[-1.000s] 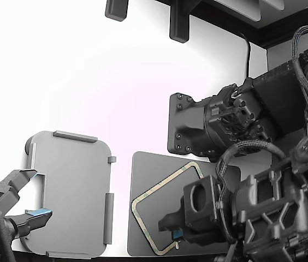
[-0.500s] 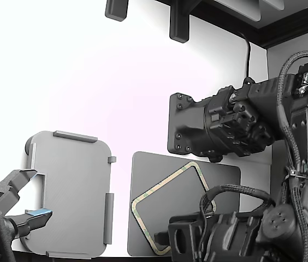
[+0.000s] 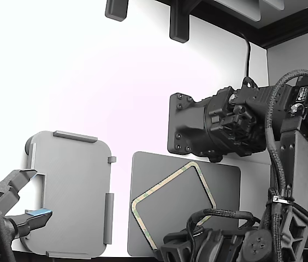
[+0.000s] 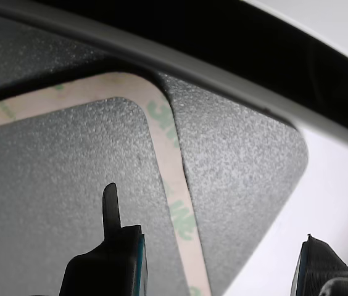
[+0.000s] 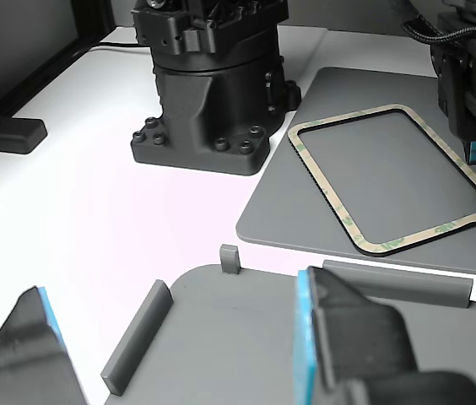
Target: Move top rectangular frame to the holder.
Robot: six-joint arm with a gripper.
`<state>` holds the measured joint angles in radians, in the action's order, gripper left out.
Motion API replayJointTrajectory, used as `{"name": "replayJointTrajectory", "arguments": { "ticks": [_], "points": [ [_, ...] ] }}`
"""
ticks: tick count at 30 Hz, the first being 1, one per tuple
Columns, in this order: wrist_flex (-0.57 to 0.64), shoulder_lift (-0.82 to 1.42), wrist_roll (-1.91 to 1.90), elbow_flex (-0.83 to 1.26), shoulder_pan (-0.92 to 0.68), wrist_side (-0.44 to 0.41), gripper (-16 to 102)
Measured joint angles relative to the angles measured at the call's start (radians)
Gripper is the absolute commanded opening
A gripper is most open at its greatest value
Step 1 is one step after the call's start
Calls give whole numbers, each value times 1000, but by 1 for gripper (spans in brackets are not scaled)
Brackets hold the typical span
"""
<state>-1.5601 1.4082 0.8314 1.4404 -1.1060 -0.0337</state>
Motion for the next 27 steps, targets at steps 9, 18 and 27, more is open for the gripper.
{"name": "replayJointTrajectory", "arguments": {
  "ticks": [9,18,27],
  "points": [
    [114,49,60,132,0,-8,93],
    [176,43,121,201,25,12,97],
    [175,2,184,199,26,18,90]
  ]
}}
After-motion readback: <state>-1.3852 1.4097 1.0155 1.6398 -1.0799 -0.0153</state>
